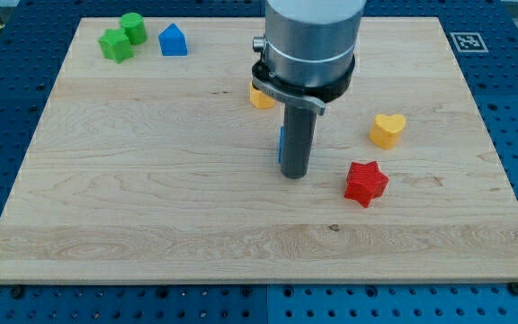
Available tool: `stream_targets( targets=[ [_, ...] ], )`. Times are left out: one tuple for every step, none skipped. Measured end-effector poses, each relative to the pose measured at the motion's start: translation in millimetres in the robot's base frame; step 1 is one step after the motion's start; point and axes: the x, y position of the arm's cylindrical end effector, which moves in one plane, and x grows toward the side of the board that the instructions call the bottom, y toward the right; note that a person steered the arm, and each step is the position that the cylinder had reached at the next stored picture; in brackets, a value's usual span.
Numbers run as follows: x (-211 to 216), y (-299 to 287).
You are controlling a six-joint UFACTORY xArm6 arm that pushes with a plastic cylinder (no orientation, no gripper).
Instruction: Move the blue cube into the triangle
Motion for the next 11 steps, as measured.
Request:
stream_targets(
  targets=[
    [-15, 0],
    [-16, 6],
    [-21, 25],
    [-32, 39],
    [-55, 27],
    [-61, 1],
    [-56, -14],
    [-50, -29],
    [-49, -41],
    [-49, -58],
    [-45, -83]
  ],
)
